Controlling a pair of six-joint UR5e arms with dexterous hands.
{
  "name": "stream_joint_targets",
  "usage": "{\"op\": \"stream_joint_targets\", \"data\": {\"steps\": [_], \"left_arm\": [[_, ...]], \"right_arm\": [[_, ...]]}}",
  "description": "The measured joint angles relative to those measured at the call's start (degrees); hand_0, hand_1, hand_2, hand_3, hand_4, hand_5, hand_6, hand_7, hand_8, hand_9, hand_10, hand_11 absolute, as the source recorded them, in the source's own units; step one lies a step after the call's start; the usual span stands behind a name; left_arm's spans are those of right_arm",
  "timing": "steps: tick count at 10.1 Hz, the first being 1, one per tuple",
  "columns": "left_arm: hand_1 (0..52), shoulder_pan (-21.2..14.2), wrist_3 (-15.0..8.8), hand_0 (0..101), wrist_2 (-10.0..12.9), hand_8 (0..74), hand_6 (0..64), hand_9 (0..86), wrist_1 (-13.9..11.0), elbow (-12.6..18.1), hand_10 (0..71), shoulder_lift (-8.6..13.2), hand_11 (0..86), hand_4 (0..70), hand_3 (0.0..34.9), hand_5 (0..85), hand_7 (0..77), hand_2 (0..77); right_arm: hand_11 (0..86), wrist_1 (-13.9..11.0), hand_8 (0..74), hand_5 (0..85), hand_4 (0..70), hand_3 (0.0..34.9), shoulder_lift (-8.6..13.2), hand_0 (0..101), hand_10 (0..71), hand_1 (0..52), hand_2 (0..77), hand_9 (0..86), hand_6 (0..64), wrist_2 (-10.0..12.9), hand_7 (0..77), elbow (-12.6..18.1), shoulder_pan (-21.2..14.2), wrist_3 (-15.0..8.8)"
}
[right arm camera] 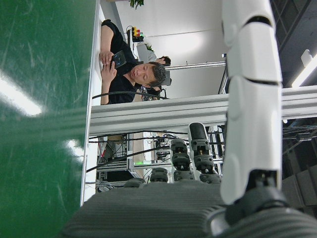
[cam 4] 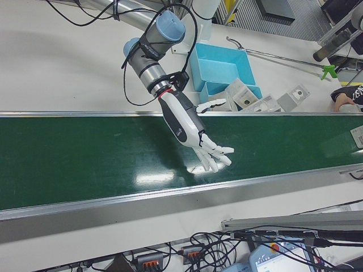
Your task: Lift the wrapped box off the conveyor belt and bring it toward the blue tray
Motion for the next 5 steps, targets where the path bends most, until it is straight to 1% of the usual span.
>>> {"op": "stream_joint_targets", "data": {"steps": [3,4,5], "left_arm": [[0.0,0.0,0.0,0,0.0,0.5,0.5,0.0,0.0,0.0,0.5,0.0,0.5,0.0,0.0,1.1,0.0,0.5],[0.0,0.0,0.0,0,0.0,0.5,0.5,0.0,0.0,0.0,0.5,0.0,0.5,0.0,0.0,1.1,0.0,0.5],[0.0,0.0,0.0,0,0.0,0.5,0.5,0.0,0.0,0.0,0.5,0.0,0.5,0.0,0.0,1.1,0.5,1.1]], "right_arm": [[0.5,0.0,1.1,21.8,12.5,0.0,0.0,49,0.0,14.7,11.4,3.3,4.9,0.0,4.4,0.0,-0.3,-0.3],[0.5,0.0,1.1,21.8,12.5,0.2,0.1,49,0.0,16.4,10.9,3.3,5.5,0.0,4.4,0.0,-0.4,-0.3],[0.5,0.0,1.1,21.8,12.5,0.2,0.1,49,0.0,16.4,10.9,3.3,5.5,0.0,4.4,0.0,-0.5,-0.3]]}}
